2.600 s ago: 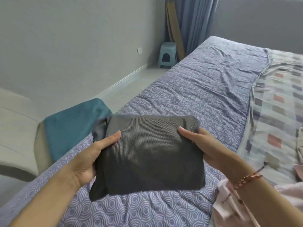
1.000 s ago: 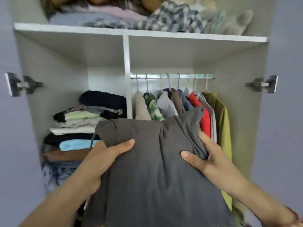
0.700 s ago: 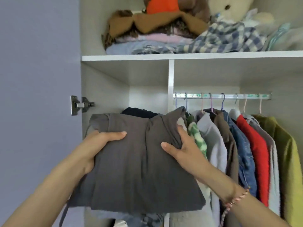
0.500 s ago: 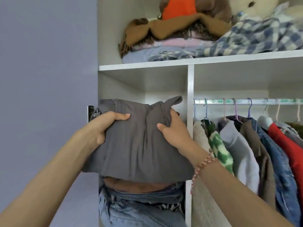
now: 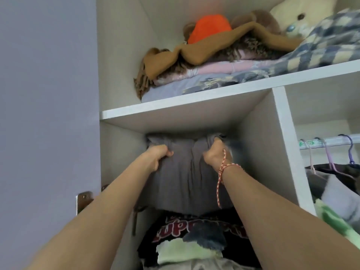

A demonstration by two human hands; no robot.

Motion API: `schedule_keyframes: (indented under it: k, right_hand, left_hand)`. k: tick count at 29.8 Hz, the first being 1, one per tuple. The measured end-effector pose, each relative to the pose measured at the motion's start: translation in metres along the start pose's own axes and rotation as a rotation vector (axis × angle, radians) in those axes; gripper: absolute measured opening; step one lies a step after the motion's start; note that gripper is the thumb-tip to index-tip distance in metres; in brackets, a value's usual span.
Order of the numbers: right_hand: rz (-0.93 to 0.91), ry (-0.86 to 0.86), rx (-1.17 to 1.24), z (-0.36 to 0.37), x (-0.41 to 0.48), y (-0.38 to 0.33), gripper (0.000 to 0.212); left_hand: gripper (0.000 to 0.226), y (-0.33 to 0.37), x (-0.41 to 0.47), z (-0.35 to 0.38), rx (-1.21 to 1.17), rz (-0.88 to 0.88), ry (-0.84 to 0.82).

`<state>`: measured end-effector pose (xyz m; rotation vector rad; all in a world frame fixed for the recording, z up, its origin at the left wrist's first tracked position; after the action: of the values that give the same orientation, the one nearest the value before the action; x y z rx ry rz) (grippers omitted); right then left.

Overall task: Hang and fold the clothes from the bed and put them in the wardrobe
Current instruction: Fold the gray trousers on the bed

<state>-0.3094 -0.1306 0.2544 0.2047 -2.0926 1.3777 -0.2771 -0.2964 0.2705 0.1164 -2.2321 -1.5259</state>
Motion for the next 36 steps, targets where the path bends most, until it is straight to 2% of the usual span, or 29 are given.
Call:
schedule_keyframes:
  k: [1, 4, 6, 8, 9, 10, 12, 13, 16, 19, 23, 27, 31, 36]
  right_hand:
    - [0.002, 0.010, -0.061, 0.001, 0.005, 0.005, 0.044]
    - [0.009, 0.088, -0.141, 0.025, 0.053, 0.021, 0.042]
    - [-0.025, 0.089, -0.287, 0.039, 0.070, 0.038, 0.049]
    - [-0.184, 0.104, -0.545, 0.055, 0.081, 0.065, 0.081]
    - [-0.279, 0.053, -0.685, 0.066, 0.086, 0.082, 0.097]
    - [-0.274, -0.112, -0.765, 0.075, 0.082, 0.096, 0.099]
    - [-0.092, -0.443, -0.728, 0.094, 0.086, 0.136, 0.074]
    - [-0.050, -0.506, -0.684, 0.095, 0.089, 0.142, 0.064]
    - [-0.032, -0.527, -0.695, 0.093, 0.090, 0.147, 0.063]
    - [-0.035, -0.505, -0.691, 0.092, 0.087, 0.139, 0.066]
    - [-0.067, -0.460, -0.648, 0.086, 0.068, 0.115, 0.066]
    - [-0.117, -0.418, -0.573, 0.069, 0.041, 0.086, 0.063]
    - [-0.143, -0.446, -0.510, 0.039, -0.004, 0.053, 0.056]
    - [-0.220, -0.482, -0.473, -0.018, -0.068, 0.011, 0.046]
  left_hand:
    - [0.006, -0.005, 0.014, 0.006, -0.016, 0.038, 0.073]
    - [0.025, -0.015, 0.083, 0.031, 0.041, 0.085, 0.193]
    - [0.051, -0.032, 0.115, 0.050, 0.368, 0.083, 0.288]
    - [0.058, -0.054, 0.130, 0.066, 0.823, 0.124, 0.425]
    - [0.060, -0.066, 0.139, 0.079, 1.027, 0.203, 0.425]
    - [0.065, -0.078, 0.140, 0.087, 1.213, 0.290, 0.351]
    - [0.071, -0.110, 0.155, 0.111, 1.452, 0.383, 0.106]
    - [0.073, -0.112, 0.158, 0.108, 1.482, 0.368, 0.037]
    - [0.074, -0.116, 0.168, 0.113, 1.520, 0.318, -0.069]
    - [0.054, -0.102, 0.163, 0.113, 1.417, 0.316, -0.081]
    - [0.053, -0.085, 0.137, 0.115, 1.326, 0.364, -0.057]
    - [0.047, -0.067, 0.094, 0.115, 1.344, 0.455, -0.040]
    - [0.037, -0.051, 0.039, 0.102, 1.234, 0.460, 0.061]
    - [0.033, -0.034, -0.065, 0.095, 0.833, 0.531, 0.266]
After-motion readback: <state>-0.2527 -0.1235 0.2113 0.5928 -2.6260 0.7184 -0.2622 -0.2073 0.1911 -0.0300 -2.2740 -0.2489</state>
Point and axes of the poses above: each hand's wrist, its own x-axis towards the middle knuckle, its own z-axis out of the palm, y = z × x, the point moved 3 cm from there along x, towards the middle knuckle, and after that the axes turned 9 degrees about x, right-handed, at the moved point
